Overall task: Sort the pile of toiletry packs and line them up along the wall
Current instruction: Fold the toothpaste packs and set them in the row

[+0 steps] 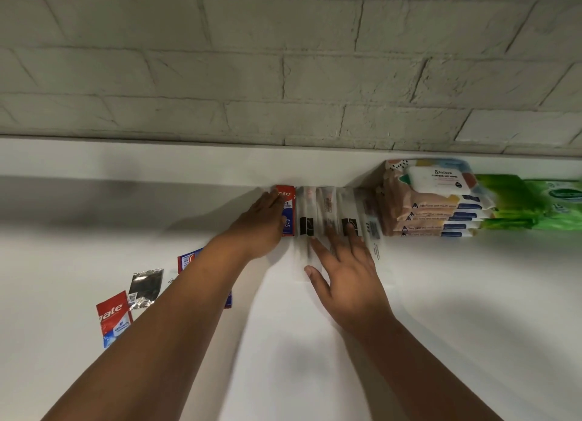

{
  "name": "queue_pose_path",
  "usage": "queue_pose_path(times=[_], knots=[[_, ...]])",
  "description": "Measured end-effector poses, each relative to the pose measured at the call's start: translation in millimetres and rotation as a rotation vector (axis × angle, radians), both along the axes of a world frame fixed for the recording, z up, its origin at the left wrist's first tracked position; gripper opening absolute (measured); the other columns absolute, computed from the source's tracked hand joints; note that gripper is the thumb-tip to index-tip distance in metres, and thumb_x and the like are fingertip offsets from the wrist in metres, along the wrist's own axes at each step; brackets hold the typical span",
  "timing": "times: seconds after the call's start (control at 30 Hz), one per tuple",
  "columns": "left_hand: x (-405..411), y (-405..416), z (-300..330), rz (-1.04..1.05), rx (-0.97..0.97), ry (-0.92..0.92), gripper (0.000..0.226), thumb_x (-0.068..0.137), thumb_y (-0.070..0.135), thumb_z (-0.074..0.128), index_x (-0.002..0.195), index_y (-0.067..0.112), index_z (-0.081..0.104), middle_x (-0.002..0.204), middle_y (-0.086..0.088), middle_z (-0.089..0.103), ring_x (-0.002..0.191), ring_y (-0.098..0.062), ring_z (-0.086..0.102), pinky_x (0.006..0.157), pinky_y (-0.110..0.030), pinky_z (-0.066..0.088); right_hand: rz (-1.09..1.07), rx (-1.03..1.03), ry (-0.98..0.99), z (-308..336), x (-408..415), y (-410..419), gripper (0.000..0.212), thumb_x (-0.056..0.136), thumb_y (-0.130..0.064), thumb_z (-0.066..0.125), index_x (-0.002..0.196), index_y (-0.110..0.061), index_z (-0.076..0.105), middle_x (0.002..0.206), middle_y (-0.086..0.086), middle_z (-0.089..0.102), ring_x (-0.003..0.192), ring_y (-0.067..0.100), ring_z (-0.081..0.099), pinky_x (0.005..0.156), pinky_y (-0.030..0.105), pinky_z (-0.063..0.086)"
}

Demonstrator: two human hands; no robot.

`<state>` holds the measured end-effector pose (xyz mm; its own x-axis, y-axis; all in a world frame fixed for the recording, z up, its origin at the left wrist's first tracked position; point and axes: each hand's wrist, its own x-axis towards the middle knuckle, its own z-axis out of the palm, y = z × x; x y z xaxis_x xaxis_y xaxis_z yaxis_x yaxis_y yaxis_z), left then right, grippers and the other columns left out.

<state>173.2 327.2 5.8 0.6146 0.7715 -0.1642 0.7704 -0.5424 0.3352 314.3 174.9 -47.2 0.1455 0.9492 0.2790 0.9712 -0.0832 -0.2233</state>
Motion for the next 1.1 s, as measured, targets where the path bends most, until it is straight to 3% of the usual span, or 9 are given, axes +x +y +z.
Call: queue_pose_path(times=[0.17,0.27,0.33,0.4,0.7,0.8,0.9,1.0,1.1], knots=[[-39.7,-15.0,14.8,0.053,0.135,-0.085,0.050,0.102,0.029,0.032,0.149,0.013,0.023,0.157,-0.006,0.017,0.145,-0.021,0.014,0.114,-0.027,0.011,0.049,0.065,-0.056,5.9,-3.3,-5.8,0.048,0.095,-0.046,0.041,0.136,-0.023,0.052,0.150,0.007,0.040,0.145,0.031,0.018,0.115,0.050,0.023],[-79.4,-20.6,20.0,0.125,0.144,-0.131,0.043,0.097,0.033,0.046,0.137,0.015,0.047,0.141,-0.006,0.047,0.130,-0.022,0.041,0.103,-0.025,0.029,0.079,0.108,-0.038,12.4,-17.6,-8.2,0.044,0.095,-0.043,0.043,0.131,-0.023,0.057,0.146,0.007,0.045,0.144,0.030,0.022,0.113,0.049,0.025],[-102.8,-28.1,20.7,0.165,0.101,-0.147,0.034,0.091,0.035,0.057,0.120,0.017,0.062,0.118,-0.003,0.062,0.110,-0.022,0.056,0.084,-0.024,0.041,0.105,0.130,-0.020,18.0,-36.7,-7.1,0.042,0.094,-0.042,0.042,0.129,-0.024,0.059,0.144,0.006,0.047,0.142,0.030,0.025,0.113,0.047,0.027],[-112.0,-35.9,18.6,0.165,0.072,-0.114,0.029,0.085,0.036,0.065,0.110,0.021,0.066,0.102,-0.001,0.064,0.095,-0.021,0.060,0.072,-0.024,0.041,0.131,0.149,0.008,21.6,-54.7,-4.3,0.040,0.094,-0.041,0.045,0.127,-0.025,0.059,0.144,0.004,0.047,0.141,0.029,0.027,0.113,0.045,0.029],[-114.2,-42.5,-9.2,0.228,0.250,-0.056,0.038,0.089,0.034,0.057,0.126,0.025,0.056,0.110,-0.002,0.061,0.101,-0.022,0.054,0.085,-0.034,0.047,0.182,0.144,0.226,11.1,-88.9,3.0,0.033,0.094,-0.037,0.051,0.122,-0.023,0.063,0.141,0.000,0.049,0.142,0.022,0.025,0.112,0.038,0.030],[-116.0,-44.2,-11.4,0.195,0.313,-0.033,0.029,0.093,0.030,0.050,0.119,0.021,0.060,0.105,-0.004,0.063,0.098,-0.023,0.054,0.080,-0.032,0.044,0.165,0.135,0.314,8.1,-91.0,1.6,0.029,0.093,-0.032,0.056,0.119,-0.022,0.065,0.138,-0.001,0.052,0.140,0.021,0.027,0.110,0.040,0.034],[-120.3,-47.5,-8.7,0.148,0.395,0.042,0.021,0.081,0.020,0.061,0.102,0.017,0.062,0.095,-0.003,0.063,0.090,-0.024,0.056,0.075,-0.031,0.043,0.145,0.126,0.377,11.0,-91.8,-0.9,0.027,0.093,-0.029,0.058,0.118,-0.023,0.065,0.134,-0.003,0.055,0.137,0.020,0.033,0.108,0.037,0.036],[-120.9,-59.1,0.3,0.247,0.390,-0.161,0.012,0.079,0.014,0.062,0.091,0.017,0.063,0.087,-0.003,0.063,0.082,-0.024,0.059,0.069,-0.030,0.043,0.134,0.138,0.487,16.2,-88.2,-4.2,0.027,0.093,-0.028,0.059,0.119,-0.024,0.064,0.129,-0.007,0.057,0.126,0.013,0.044,0.103,0.036,0.042],[-114.9,-84.4,14.3,0.408,0.065,-0.535,0.014,0.093,0.022,0.055,0.092,0.017,0.067,0.083,0.001,0.069,0.076,-0.019,0.062,0.065,-0.031,0.047,0.066,0.091,0.795,27.8,-85.4,-9.5,0.031,0.092,-0.029,0.060,0.123,-0.030,0.058,0.123,-0.013,0.057,0.108,0.003,0.057,0.091,0.027,0.049]])
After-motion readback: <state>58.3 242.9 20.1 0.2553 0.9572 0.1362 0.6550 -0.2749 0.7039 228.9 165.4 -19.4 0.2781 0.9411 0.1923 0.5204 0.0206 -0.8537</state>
